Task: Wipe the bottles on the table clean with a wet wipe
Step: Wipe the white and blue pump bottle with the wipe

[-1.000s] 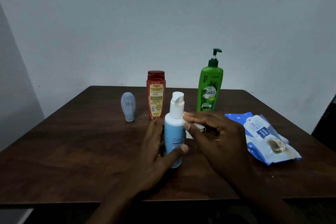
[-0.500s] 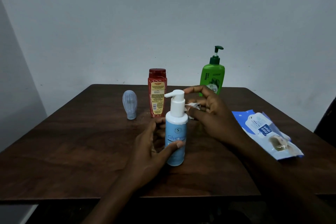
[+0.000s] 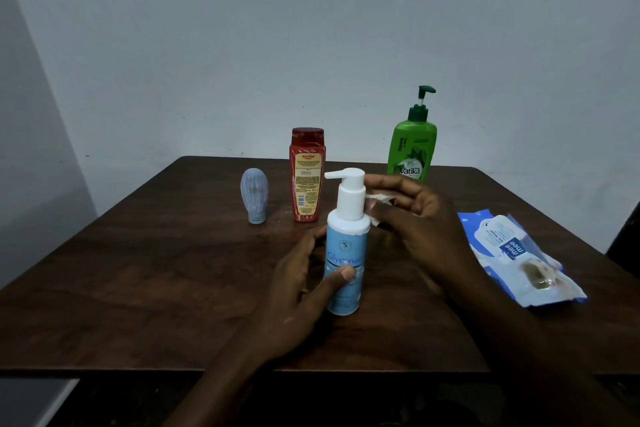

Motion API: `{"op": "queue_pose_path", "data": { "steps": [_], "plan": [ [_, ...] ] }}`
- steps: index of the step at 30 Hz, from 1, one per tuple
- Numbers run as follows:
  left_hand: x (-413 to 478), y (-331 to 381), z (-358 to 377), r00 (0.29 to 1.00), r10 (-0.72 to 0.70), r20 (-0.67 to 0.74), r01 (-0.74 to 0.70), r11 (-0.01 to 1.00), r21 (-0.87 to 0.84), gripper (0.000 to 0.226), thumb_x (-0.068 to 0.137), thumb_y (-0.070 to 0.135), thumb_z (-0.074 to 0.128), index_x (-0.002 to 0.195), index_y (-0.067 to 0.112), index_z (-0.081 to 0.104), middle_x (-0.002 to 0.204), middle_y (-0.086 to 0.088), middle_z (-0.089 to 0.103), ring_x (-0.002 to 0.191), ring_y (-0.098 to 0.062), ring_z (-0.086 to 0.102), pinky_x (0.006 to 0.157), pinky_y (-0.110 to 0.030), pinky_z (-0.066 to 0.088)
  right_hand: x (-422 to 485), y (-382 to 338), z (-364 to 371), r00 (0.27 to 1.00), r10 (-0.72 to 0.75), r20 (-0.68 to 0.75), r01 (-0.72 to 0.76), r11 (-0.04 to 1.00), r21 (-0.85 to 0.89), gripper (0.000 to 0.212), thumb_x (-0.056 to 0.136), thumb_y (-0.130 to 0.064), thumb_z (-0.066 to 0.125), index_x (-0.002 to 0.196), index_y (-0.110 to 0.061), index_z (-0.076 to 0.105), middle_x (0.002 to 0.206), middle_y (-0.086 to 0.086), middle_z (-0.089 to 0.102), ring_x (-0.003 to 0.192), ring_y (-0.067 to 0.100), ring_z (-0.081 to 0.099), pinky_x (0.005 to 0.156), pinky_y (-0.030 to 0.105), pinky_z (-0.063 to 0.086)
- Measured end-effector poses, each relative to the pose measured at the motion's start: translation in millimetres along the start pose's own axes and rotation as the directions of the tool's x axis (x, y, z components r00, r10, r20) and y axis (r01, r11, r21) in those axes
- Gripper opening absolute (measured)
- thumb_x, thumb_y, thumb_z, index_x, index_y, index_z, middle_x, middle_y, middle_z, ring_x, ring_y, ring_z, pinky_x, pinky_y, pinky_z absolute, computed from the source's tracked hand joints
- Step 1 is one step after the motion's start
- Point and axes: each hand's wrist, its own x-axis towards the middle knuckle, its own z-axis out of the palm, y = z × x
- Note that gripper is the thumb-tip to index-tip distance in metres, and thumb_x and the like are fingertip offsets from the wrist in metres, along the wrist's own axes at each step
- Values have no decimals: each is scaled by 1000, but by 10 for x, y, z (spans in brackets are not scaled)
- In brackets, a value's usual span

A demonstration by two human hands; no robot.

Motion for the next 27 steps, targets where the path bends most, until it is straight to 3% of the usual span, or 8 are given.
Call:
{"op": "queue_pose_path", "data": {
  "steps": [2,4,6,8,12,19,23,27],
  "plan": [
    [8,5,6,1000,7,-14,-7,1000,-12,49,93,35,65,139,31,50,133,16,64,122,-5,61,99,-32,54,-110,-12,39,984,-86,-158,97,993,62,25,87,1,70,101,-18,74,102,0,78,100,15,73,83,28,57],
    [11,15,20,1000,10,-25,-10,1000,-27,47,92,34,65,137,31,52,129,14,66,119,-6,64,97,-31,55,-194,-27,104,945,-217,-243,216,976,-29,25,87,-1,72,100,-22,76,106,-1,77,103,10,71,87,25,56],
    [13,32,25,999,8,-35,-10,999,-50,45,92,33,65,135,29,54,128,12,68,117,-7,65,96,-33,56,-254,-9,174,884,-439,-157,375,870,-320,26,88,-1,71,109,-16,75,116,0,71,112,4,65,93,19,52],
    [5,37,21,999,21,-44,-23,998,-61,45,92,34,65,135,25,55,128,9,68,117,-9,66,95,-34,56,-295,93,225,806,-592,-19,485,677,-553,28,89,-9,71,117,-10,73,124,3,64,120,4,59,100,20,48],
    [1,51,12,998,17,-60,-20,999,-47,48,90,42,63,136,29,54,128,8,67,118,-11,65,95,-38,57,-379,242,226,779,-621,91,530,574,-624,30,94,-16,60,120,-5,71,128,9,61,123,13,57,102,27,49],
    [13,3,14,998,25,-57,-26,999,-28,52,90,41,66,137,23,53,128,5,68,118,-14,66,95,-45,57,-87,40,250,692,-692,207,581,363,-729,31,81,12,73,109,0,75,114,14,67,110,25,59,97,26,47],
    [7,2,7,998,25,-52,-27,999,-35,51,91,41,65,137,24,52,130,6,67,119,-14,65,96,-45,56,28,-57,297,659,-700,276,593,256,-764,25,83,2,70,106,-4,77,112,9,70,107,26,58,94,35,48],
    [4,1,12,998,25,-55,-28,999,-42,49,93,37,66,138,25,52,132,4,65,121,-16,64,97,-47,55,-75,35,209,678,-691,250,577,289,-764,30,80,1,69,107,-7,77,114,6,70,104,25,60,90,41,50]
  ]
}}
